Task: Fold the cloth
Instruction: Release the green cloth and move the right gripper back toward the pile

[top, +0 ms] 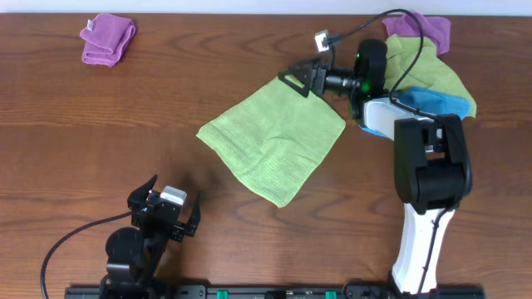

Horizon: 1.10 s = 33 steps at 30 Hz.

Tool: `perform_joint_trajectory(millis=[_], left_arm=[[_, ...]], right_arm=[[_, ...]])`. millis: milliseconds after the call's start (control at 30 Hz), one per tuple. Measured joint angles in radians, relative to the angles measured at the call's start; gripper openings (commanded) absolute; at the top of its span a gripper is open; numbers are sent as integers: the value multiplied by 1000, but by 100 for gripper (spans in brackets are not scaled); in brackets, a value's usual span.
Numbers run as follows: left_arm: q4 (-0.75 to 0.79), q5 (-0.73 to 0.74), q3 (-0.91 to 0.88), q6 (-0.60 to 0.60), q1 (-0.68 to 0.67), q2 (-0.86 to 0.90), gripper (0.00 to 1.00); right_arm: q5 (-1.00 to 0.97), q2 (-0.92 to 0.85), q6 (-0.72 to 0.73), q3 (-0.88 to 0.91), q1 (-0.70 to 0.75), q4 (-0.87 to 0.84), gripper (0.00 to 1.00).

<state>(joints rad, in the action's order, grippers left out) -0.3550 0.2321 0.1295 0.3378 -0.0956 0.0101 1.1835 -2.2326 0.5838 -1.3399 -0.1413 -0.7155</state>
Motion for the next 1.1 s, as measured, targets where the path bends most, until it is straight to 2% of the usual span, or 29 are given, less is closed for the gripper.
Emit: perform_joint_trajectory(millis=[133,333,533,700,767,900,1100], left_arm=[[0,0,0,0,0,0,95],[0,0,0,0,0,0,95],[0,0,0,0,0,0,95],[0,0,0,0,0,0,95],[0,0,0,0,0,0,95],[0,0,0,0,0,0,95],[0,0,0,0,0,0,95]], right_arm=[[61,0,79,-27,0,-74,89],[122,0,136,-36,18,30,77],[191,0,199,-42,29,55,78],[176,0,214,-119,33,76,80],[129,0,200,-141,51,165,81],[-6,0,136,-146,102,457,81],[-236,-3,54,-190,116,647,80]])
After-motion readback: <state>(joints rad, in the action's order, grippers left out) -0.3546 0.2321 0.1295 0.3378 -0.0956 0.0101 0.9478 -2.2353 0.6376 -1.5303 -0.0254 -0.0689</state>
